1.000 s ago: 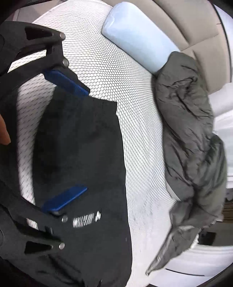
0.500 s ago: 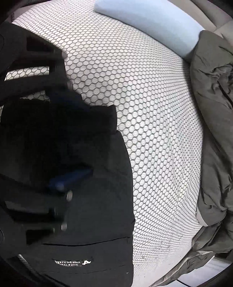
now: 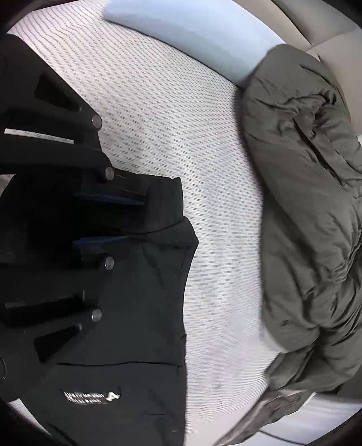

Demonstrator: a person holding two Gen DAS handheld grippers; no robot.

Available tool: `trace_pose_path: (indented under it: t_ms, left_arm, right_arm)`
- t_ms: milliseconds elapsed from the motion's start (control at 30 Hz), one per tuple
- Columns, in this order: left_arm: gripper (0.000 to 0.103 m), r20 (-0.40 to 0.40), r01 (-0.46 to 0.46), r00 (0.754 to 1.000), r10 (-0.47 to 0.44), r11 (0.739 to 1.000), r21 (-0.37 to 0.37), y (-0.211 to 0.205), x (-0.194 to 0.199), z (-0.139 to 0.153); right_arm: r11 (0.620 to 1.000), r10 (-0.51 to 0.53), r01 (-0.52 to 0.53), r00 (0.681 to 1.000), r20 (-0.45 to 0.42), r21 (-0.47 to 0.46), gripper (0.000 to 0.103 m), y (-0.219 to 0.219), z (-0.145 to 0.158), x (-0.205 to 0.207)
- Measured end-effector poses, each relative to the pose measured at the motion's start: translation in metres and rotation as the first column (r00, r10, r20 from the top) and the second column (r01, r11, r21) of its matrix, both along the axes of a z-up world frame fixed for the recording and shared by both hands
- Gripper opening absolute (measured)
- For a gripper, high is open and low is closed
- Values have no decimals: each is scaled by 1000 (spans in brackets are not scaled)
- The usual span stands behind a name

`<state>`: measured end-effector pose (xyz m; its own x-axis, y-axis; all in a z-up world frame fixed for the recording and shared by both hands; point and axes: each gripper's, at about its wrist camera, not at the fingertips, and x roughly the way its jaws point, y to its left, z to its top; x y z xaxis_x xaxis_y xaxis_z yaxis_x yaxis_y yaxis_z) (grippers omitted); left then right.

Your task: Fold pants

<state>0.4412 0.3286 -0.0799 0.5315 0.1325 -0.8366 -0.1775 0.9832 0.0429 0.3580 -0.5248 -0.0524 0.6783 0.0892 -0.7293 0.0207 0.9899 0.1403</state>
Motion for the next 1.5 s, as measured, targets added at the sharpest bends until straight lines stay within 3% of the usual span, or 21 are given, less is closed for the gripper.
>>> trace_pose_path:
  t_ms: [67,167,267,333,367,433,533,633,800,833,867,933,1000,1233,1367,1400,1433,1500]
  left_arm:
    - [20,23,-26,999,27,999,-31,3,15,3]
    - [28,-12,-85,996,85,996,-30,2,34,-3]
    - [41,36,-70,997,74,993,-95,3,13,13]
    - [82,63,-55,996,63,992,-110,5,-17,29]
    - [94,93,-57,993,65,995,-87,5,-45,41]
    - [102,128,-55,990,62,997,-56,5,-86,56]
    - [102,140,-75,987,78,997,-27,6,-166,69]
    - [102,124,-78,989,79,997,-13,10,-232,64]
    - [97,61,-22,998,31,989,-145,-1,-300,29]
    - [86,43,-17,999,24,989,-149,-4,-300,22]
    - [64,17,-14,1000,17,988,-153,-8,-300,13]
    - [39,-8,-9,1000,8,986,-165,-12,-296,2]
    - [31,19,4,1000,-2,991,-133,-19,-291,3]
    - [29,147,-6,989,24,992,-123,-11,-242,57]
    - [33,85,-59,994,63,997,-53,2,-182,52]
    - [33,8,-77,997,78,995,-56,4,-169,40]
    - [34,-20,-85,996,84,994,-67,4,-162,36]
    - [40,-7,-90,996,90,992,-86,2,-168,33]
  right_arm:
    - [999,-47,47,999,-4,-7,11,-4,-1,24]
    - [995,-96,96,994,-53,-17,18,-7,-4,45]
    - [994,-103,107,989,-108,30,40,-12,1,39]
    - [995,-86,89,995,-43,55,79,-14,18,12]
    - [994,-83,82,996,15,65,86,-16,33,-16]
    - [995,-84,79,993,82,65,97,-13,52,-52]
    - [995,-68,57,988,142,76,101,-4,69,-127]
    - [996,-40,25,982,184,85,101,12,68,-182]
    - [989,-38,7,978,207,147,101,34,44,-247]
    - [989,-37,6,978,203,151,101,34,38,-257]
    - [987,-30,-1,981,193,160,101,39,31,-261]
    - [984,-29,-3,984,176,178,101,45,20,-265]
    - [982,-37,8,988,151,191,101,46,10,-267]
    - [979,-76,47,987,142,200,101,39,10,-279]
    - [975,-108,76,983,146,209,101,27,16,-279]
    - [973,-120,89,983,142,211,101,25,15,-280]
    - [972,-126,94,982,138,213,101,21,15,-279]
    - [969,-140,110,983,120,223,101,14,10,-284]
